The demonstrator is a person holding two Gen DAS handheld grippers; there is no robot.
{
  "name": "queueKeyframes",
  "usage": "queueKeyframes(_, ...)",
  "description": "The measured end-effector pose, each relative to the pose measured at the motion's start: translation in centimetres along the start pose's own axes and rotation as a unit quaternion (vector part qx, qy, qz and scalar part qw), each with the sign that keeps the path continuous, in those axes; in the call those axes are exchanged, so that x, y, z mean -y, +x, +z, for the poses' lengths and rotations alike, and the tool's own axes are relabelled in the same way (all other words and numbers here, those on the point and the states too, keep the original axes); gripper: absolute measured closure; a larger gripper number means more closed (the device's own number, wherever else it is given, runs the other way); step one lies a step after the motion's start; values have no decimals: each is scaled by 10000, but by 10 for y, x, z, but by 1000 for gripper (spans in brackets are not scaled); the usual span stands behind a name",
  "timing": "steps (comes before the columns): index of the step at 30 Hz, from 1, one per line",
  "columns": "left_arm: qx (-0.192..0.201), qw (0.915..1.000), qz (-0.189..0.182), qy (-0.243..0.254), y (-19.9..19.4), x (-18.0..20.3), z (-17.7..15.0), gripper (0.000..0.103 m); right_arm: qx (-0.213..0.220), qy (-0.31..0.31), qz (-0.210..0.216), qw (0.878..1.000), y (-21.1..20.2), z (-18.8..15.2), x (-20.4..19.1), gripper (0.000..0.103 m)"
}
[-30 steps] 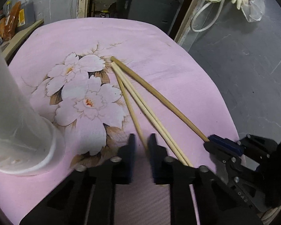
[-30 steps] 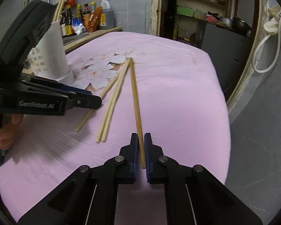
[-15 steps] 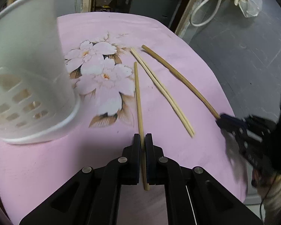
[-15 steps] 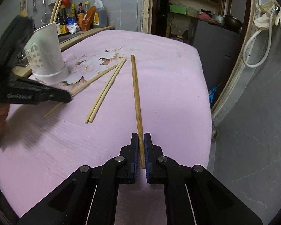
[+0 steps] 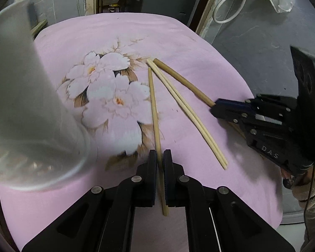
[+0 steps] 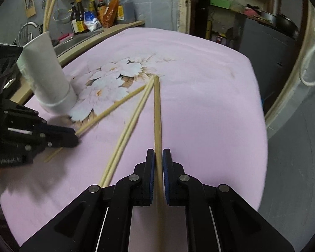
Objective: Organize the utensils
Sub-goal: 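Grasp a wooden chopstick with the right gripper while the left gripper grasps another chopstick, then lift both chopsticks upright and carry them over the white basket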
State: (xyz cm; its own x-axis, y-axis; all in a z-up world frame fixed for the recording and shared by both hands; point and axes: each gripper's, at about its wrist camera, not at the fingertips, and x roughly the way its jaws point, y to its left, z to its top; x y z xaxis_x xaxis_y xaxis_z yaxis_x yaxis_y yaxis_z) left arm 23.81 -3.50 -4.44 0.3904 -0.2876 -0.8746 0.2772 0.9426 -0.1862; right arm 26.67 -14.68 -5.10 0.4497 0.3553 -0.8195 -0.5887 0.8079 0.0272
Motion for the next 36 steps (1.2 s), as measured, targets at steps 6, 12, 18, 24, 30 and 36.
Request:
queueKeyframes(6, -49, 9998, 120, 126, 6, 1, 11, 98, -125, -86, 206, 9997, 19, 24, 5, 95)
queueKeyframes(12, -45, 9998, 164, 79, 10, -1, 16, 98, -251, -134, 373, 9989, 25, 29, 7, 91)
queueKeyframes(18, 27, 9998, 170, -29, 17, -1, 22, 99, -384, -230, 210, 9988, 27, 30, 2, 95)
queueKeyframes(24, 159, 9997, 144, -124, 21, 2, 22, 101, -267, -37, 236, 9994, 19, 23, 3, 98)
queueKeyframes(30, 222, 9997, 33, -108, 9, 7, 2, 101, 232, 389, 434, 9980, -8, -1, 8, 98)
queueKeyframes(36, 536, 9980, -221, -233, -12, 6, -22, 101, 872, 662, 430, 9931, -39, -20, 8, 98)
